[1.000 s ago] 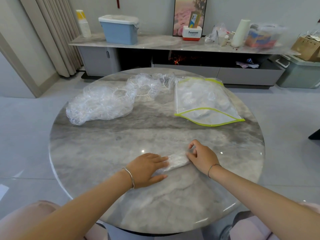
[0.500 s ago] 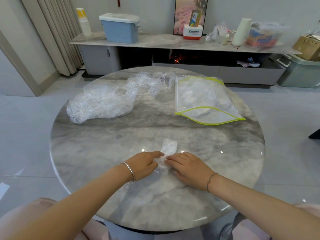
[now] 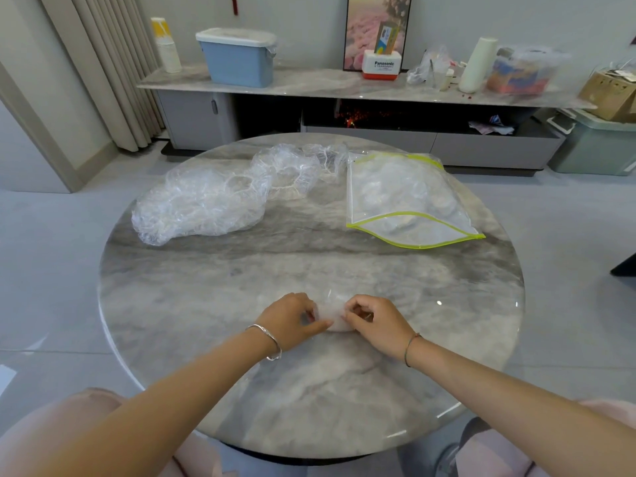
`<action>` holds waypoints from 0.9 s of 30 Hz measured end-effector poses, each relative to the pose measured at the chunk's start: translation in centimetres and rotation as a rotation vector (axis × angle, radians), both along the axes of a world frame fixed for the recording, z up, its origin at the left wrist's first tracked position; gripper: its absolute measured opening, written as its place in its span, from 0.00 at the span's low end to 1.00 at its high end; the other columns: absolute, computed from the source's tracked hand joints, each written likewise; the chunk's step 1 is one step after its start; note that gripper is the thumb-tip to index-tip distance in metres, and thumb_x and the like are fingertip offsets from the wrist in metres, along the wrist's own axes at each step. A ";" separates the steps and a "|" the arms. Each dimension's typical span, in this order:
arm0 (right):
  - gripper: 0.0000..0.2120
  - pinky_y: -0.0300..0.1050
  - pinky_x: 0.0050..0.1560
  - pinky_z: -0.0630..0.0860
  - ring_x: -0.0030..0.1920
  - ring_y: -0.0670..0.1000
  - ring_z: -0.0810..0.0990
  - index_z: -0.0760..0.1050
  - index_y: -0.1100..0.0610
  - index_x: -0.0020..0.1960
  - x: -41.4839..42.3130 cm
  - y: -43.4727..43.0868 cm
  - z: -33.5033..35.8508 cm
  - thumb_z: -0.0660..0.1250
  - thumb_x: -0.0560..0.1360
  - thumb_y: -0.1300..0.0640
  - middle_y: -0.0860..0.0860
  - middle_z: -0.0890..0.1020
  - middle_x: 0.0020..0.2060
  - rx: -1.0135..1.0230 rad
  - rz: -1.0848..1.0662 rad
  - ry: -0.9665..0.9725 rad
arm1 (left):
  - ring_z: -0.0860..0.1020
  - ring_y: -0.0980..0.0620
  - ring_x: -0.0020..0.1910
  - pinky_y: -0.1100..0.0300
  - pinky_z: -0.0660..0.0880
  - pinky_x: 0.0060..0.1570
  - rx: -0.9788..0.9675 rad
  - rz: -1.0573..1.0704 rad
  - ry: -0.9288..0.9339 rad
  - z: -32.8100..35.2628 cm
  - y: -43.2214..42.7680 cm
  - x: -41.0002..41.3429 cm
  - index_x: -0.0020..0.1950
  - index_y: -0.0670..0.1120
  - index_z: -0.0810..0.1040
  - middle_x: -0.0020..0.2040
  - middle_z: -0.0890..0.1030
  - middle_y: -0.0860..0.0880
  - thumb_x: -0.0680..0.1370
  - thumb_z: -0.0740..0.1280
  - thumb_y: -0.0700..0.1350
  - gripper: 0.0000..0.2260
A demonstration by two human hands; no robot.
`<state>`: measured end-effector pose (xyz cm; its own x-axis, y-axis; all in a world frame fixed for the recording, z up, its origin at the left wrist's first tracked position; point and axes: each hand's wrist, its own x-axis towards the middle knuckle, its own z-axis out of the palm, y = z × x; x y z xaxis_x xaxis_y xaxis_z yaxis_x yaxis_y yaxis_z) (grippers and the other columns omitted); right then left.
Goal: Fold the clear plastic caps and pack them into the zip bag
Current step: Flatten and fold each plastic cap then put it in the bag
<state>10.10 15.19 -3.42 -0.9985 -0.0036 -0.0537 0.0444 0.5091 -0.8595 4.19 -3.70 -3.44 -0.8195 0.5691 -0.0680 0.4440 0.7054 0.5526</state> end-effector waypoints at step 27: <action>0.06 0.46 0.43 0.77 0.38 0.49 0.77 0.70 0.52 0.52 -0.5 2.7 0.2 0.61 0.77 0.60 0.50 0.76 0.45 0.030 -0.313 -0.084 | 0.43 0.53 0.76 0.57 0.40 0.72 -0.322 -0.294 0.274 -2.6 3.5 1.6 0.77 0.54 0.42 0.77 0.41 0.54 0.68 0.24 0.59 0.37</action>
<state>9.62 17.87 -3.26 -0.9430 0.3059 -0.1310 0.2726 0.4845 -0.8312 5.77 -0.25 -6.02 -0.6401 0.7638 -0.0829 0.7472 0.6440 0.1639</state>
